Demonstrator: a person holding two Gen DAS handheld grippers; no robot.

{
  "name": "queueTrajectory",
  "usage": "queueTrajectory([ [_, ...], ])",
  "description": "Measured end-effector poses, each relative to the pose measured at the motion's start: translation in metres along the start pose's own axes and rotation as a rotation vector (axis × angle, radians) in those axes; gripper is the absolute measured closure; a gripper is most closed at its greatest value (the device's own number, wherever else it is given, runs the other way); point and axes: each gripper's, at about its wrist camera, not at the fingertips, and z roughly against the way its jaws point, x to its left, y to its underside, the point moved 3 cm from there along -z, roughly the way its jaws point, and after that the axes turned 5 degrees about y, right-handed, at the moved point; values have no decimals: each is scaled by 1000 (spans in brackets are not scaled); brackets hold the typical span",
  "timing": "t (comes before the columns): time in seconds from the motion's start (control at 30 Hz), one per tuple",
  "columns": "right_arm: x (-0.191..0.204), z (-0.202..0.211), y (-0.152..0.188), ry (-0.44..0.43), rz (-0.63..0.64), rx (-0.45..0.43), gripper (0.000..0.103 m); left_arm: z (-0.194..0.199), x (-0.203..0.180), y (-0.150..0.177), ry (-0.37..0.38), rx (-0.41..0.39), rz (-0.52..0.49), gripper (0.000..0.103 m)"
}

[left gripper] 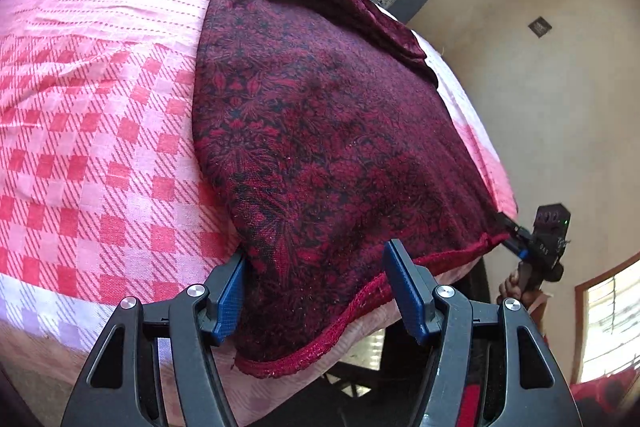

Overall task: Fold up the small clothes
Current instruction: 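Grasp the hem with the left gripper while the right gripper grasps the hem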

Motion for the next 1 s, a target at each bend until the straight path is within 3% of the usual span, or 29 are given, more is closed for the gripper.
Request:
queueTrajectory([
  [0.07, 0, 0, 0, 5, 9, -1, 43, 3, 5, -3, 23, -23, 36, 39],
  [0.1, -1, 0, 0, 6, 9, 0, 48, 3, 5, -3, 23, -22, 27, 39],
  [0.13, -2, -1, 0, 1, 3, 7, 61, 2, 2, -2, 12, -19, 7, 40],
  [0.23, -11, -3, 3, -2, -31, 26, 85, 0, -6, 1, 6, 2, -41, 42],
  [0.33, -17, 2, 2, -67, -82, 15, 89, 4, -10, -1, 38, -20, -63, 44],
  [0.4, -17, 8, 2, -99, -88, 1, 89, 10, -10, -2, 65, -35, -65, 44],
  [0.5, -20, 9, 0, -61, -53, 23, 89, 9, -5, -1, 33, -7, -63, 44],
  [0.7, -22, 2, 2, -103, -52, 72, 83, 14, 16, 2, 52, 25, 31, 43],
  [0.83, -21, -3, -3, -166, -96, 72, 68, 14, 20, -1, 129, 22, 88, 31],
  [0.93, -18, -10, -3, -160, -92, 87, 68, 7, 16, -6, 183, 17, 116, 17],
  [1.0, -15, -11, -5, -171, -88, 86, 66, 2, 11, -10, 174, 5, 107, 17],
])
